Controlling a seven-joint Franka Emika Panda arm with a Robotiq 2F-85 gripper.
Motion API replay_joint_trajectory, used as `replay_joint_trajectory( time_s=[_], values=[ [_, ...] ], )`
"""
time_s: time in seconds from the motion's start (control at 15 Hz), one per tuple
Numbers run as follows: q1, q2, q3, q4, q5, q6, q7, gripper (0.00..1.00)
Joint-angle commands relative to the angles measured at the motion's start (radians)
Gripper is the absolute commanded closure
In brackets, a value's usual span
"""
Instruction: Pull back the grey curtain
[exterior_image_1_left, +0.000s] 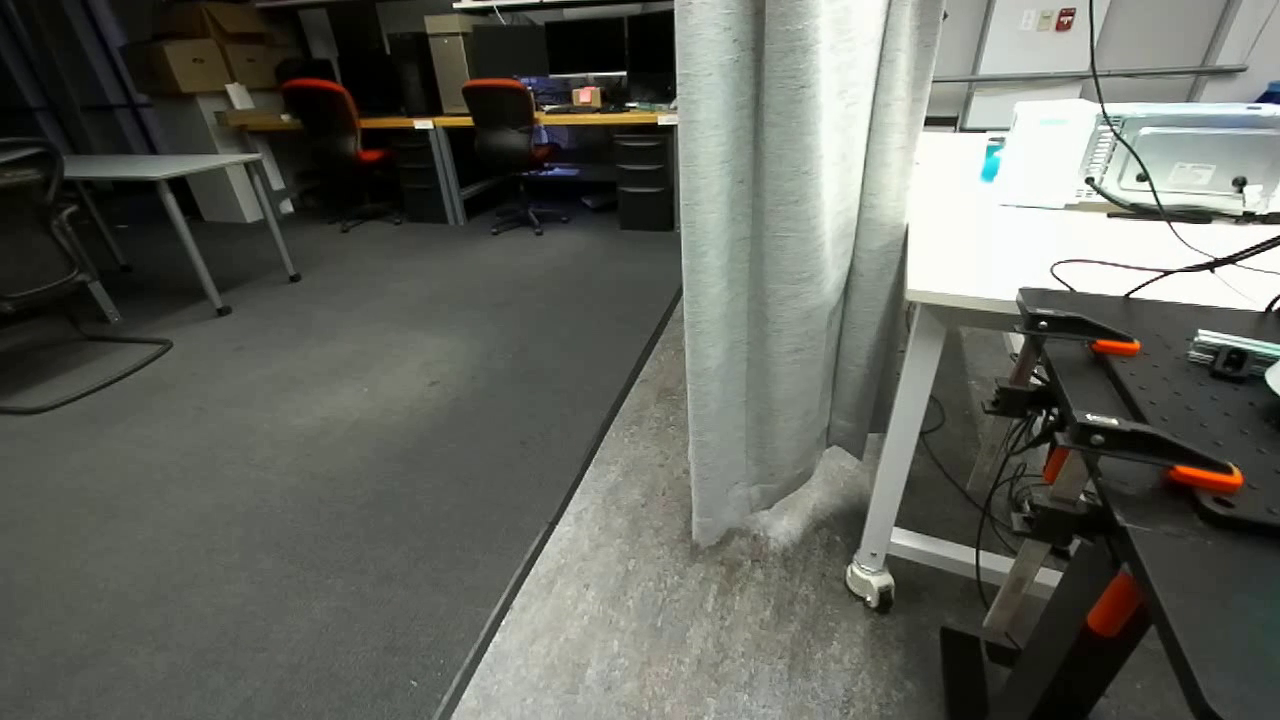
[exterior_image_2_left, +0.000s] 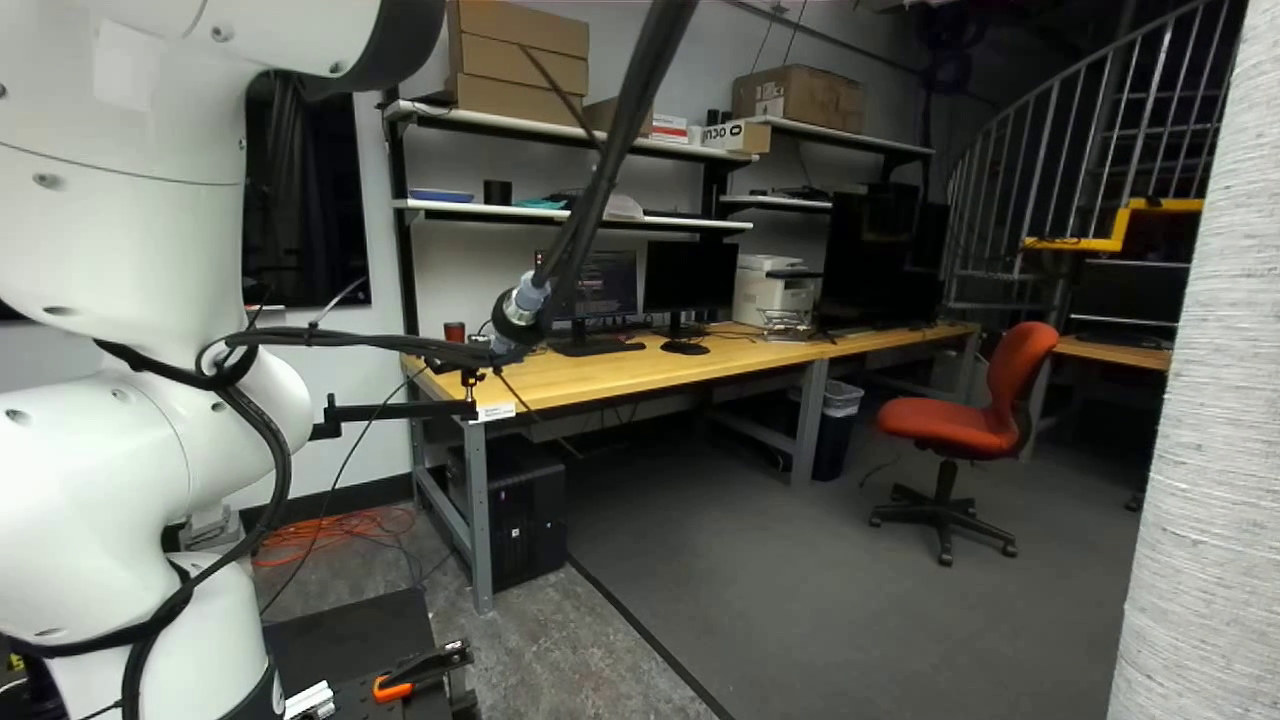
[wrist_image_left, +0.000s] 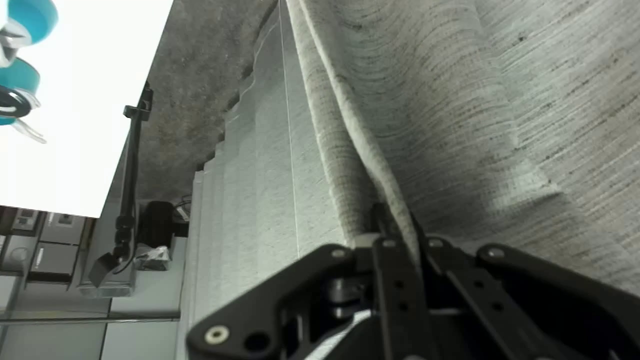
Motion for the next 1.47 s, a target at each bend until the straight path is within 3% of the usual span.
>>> replay_joint_trajectory(
  time_s=[0.0,0.27,0.53,1.0,1.33,1.4],
  values=[
    [-0.142,0.189,0.119,0.183,0.153,-0.031,-0.195,0.99],
    [-0.127,0.166,0.21,0.22,0.218,-0.012,-0.382,0.99],
    [-0.114,0.102,0.304,0.175,0.241,-0.044,-0.513,0.99],
    [-0.089,-0.099,0.446,-0.052,0.287,-0.072,-0.69,0.99],
    [-0.08,-0.213,0.482,-0.246,0.271,-0.079,-0.684,0.99],
    [0.003,-0.228,0.395,-0.279,0.28,-0.086,-0.685,0.99]
  ],
)
